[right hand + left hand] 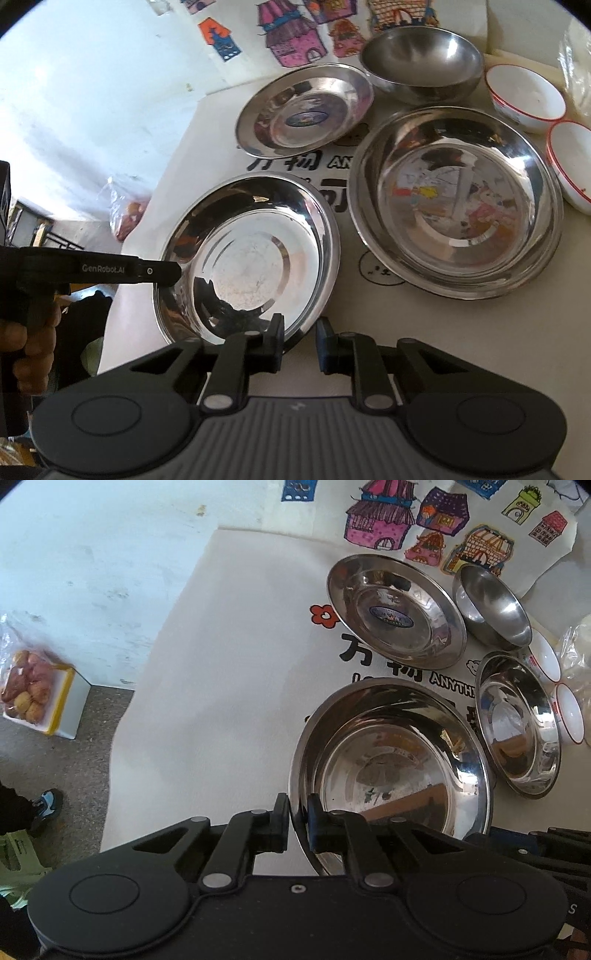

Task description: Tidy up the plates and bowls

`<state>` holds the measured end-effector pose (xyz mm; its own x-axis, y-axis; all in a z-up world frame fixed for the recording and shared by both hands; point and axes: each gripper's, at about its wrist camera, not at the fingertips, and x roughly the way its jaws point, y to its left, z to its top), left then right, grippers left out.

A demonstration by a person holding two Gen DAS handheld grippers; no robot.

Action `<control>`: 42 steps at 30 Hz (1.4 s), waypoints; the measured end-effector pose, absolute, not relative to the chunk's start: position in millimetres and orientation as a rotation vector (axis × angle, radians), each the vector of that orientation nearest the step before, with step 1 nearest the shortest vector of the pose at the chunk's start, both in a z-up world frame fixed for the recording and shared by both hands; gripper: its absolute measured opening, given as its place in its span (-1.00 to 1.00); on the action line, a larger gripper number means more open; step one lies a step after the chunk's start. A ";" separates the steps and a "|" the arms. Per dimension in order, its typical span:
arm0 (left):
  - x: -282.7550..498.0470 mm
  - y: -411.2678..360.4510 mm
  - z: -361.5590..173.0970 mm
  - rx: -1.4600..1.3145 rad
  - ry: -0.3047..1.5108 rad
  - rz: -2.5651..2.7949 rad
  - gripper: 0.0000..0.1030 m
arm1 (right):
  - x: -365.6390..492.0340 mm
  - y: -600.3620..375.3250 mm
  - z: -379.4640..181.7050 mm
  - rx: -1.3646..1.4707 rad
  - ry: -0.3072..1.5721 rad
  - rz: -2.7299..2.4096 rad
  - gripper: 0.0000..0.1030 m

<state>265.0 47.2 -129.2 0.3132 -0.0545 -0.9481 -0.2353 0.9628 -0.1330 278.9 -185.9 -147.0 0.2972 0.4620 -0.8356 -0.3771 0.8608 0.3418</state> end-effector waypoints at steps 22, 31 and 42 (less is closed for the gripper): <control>293.0 -25.0 -85.6 -0.267 1.104 -0.002 -0.80 | 278.5 -266.3 -103.2 0.173 0.982 0.467 -0.60; 320.0 -68.6 -99.6 -0.191 1.122 -0.084 -0.79 | 285.1 -304.4 -109.5 0.209 0.984 0.377 -0.60; 340.6 -90.3 -113.0 -0.170 1.144 -0.060 -0.77 | 306.0 -319.4 -120.5 0.195 0.997 0.374 -0.60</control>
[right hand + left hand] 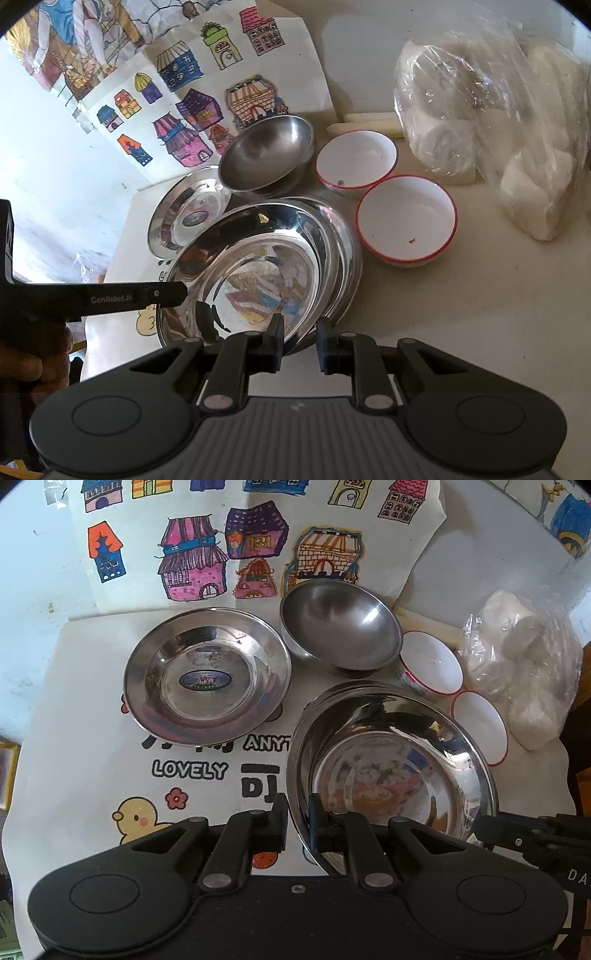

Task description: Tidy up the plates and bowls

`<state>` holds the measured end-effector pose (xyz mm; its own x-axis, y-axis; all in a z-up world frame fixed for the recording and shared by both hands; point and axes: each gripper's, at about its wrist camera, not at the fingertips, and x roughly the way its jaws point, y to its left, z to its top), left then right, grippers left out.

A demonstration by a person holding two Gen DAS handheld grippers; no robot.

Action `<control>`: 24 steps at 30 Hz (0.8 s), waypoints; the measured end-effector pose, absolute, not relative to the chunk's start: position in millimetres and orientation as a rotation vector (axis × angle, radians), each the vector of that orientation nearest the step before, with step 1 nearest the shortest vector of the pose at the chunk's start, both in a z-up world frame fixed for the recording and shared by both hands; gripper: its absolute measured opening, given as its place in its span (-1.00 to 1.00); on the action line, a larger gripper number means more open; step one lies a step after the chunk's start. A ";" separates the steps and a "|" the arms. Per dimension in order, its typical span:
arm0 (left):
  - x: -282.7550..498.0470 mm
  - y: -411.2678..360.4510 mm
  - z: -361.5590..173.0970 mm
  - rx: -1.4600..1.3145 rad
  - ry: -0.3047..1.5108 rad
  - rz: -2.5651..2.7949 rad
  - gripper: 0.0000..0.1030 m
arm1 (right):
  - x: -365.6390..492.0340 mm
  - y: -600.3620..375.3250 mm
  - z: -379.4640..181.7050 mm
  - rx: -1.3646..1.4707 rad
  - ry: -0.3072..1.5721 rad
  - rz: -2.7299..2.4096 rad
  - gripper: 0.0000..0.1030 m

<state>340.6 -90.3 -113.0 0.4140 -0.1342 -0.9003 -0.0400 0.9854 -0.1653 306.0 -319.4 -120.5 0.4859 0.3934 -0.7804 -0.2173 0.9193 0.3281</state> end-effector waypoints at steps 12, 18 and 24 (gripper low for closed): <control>355.5 -104.3 -123.5 -0.163 1.153 -0.016 -0.74 | 336.2 -325.7 -127.6 0.158 1.032 0.386 -0.60; 357.3 -106.0 -127.5 -0.157 1.161 0.002 -0.74 | 342.3 -322.1 -129.5 0.144 1.048 0.393 -0.60; 357.1 -106.6 -131.9 -0.146 1.166 0.010 -0.72 | 344.1 -317.6 -130.7 0.134 1.058 0.392 -0.60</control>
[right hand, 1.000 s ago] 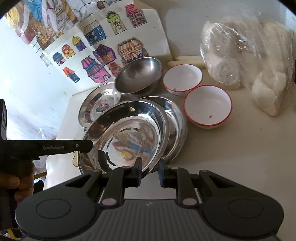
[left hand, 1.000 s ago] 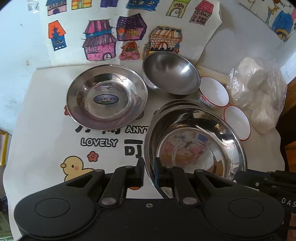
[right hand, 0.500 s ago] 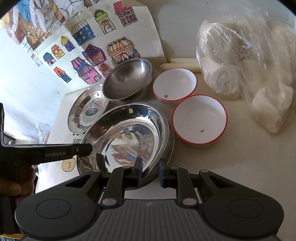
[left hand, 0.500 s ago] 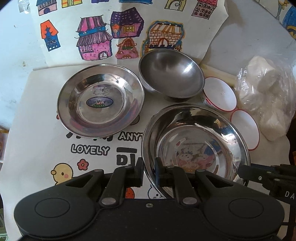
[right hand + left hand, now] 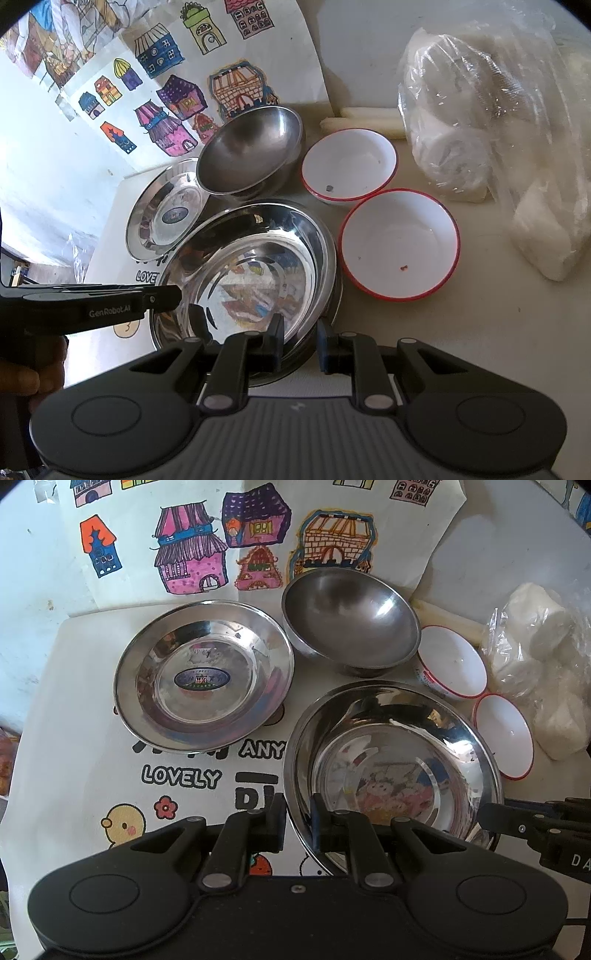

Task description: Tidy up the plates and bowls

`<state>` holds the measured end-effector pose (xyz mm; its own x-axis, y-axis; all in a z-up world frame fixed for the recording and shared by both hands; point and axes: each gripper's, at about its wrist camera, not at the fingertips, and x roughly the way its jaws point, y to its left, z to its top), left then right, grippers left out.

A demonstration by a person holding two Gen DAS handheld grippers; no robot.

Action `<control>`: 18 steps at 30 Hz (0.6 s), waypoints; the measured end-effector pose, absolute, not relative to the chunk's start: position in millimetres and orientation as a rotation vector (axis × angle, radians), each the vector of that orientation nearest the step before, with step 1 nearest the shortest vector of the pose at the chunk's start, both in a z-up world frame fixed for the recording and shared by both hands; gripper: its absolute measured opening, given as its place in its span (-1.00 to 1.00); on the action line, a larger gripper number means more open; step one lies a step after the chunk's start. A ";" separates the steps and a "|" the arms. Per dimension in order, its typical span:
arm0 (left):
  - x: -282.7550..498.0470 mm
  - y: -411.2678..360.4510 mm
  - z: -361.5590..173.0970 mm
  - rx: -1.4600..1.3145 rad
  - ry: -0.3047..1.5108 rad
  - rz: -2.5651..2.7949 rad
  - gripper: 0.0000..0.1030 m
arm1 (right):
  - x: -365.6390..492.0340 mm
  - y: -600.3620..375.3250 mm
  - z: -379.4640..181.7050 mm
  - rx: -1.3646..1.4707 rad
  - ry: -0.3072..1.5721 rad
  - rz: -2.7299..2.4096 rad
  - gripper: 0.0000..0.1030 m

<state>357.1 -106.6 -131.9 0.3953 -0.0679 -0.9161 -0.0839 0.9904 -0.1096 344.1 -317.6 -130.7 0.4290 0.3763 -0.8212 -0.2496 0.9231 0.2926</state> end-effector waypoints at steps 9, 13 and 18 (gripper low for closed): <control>356.1 -105.5 -140.4 -0.155 1.180 0.008 -0.71 | 344.7 -311.6 -132.7 0.111 1.069 0.378 -0.55; 357.0 -105.3 -143.0 -0.158 1.188 0.005 -0.71 | 344.4 -309.4 -133.9 0.102 1.069 0.370 -0.52; 357.6 -104.0 -143.7 -0.169 1.191 -0.003 -0.68 | 344.9 -306.6 -134.7 0.097 1.068 0.359 -0.44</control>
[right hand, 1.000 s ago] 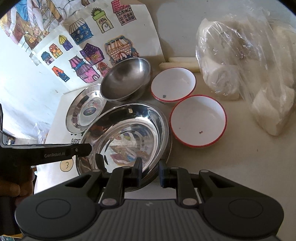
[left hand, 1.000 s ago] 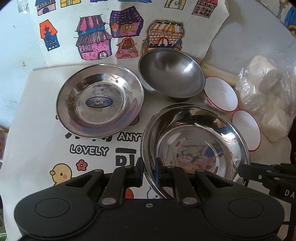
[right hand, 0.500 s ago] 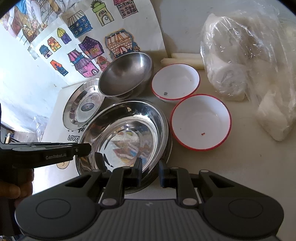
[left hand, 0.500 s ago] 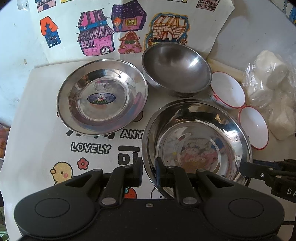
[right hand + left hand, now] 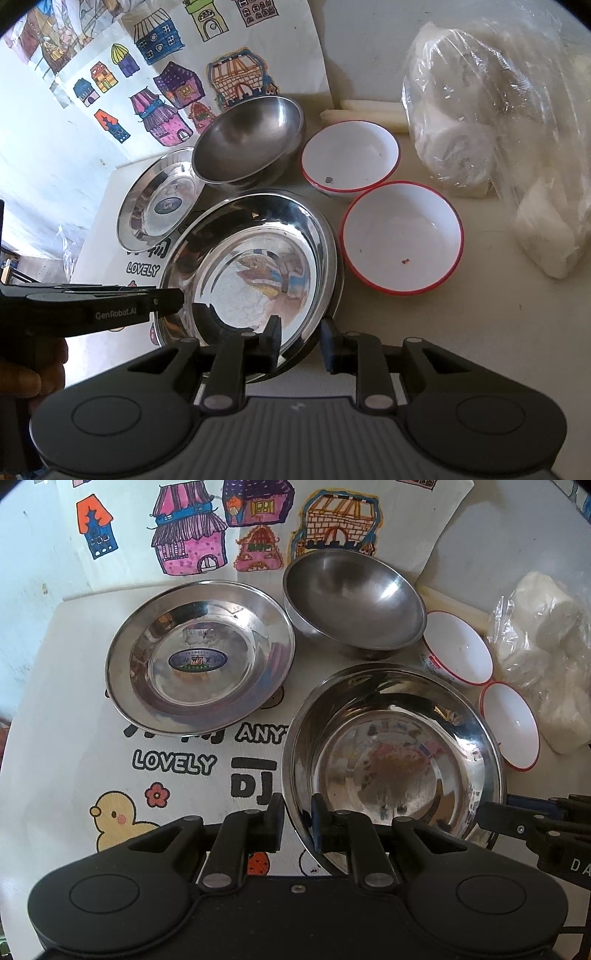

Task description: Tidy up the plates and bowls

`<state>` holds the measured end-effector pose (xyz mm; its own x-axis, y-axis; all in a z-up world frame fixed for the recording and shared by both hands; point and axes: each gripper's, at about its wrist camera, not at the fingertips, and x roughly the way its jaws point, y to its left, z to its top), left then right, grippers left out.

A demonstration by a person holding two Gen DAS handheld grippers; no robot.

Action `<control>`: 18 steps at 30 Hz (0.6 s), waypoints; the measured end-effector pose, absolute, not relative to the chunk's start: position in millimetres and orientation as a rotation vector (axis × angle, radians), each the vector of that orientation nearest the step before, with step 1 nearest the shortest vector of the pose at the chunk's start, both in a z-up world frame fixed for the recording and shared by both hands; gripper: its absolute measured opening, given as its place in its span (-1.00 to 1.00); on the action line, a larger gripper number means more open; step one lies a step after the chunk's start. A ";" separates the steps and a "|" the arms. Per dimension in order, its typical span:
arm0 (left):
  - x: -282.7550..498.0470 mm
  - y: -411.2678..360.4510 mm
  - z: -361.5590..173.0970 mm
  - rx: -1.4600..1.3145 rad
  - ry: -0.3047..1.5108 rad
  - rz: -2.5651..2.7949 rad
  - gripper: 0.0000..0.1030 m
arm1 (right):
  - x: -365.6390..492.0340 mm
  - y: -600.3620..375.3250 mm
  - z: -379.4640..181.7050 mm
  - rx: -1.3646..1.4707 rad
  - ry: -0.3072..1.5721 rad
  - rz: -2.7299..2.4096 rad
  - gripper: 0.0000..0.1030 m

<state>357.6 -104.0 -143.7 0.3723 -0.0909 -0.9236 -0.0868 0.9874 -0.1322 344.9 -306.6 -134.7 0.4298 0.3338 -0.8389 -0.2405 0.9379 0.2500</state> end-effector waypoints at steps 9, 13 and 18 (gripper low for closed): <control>352.9 -94.8 -137.4 -0.183 1.181 0.005 -0.39 | 342.1 -302.9 -130.0 0.082 1.045 0.337 -0.33; 348.0 -82.0 -129.4 -0.201 1.151 0.026 0.18 | 336.6 -300.4 -125.3 0.089 1.037 0.328 -0.07; 339.5 -54.3 -118.7 -0.227 1.104 0.093 0.71 | 323.9 -295.6 -118.5 0.115 1.011 0.320 0.51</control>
<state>339.5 -54.3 -118.7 0.4486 -0.0382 -0.8929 -0.1869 0.9730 -0.1355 323.9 -295.6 -118.5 0.4890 0.3155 -0.8132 -0.2094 0.9475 0.2416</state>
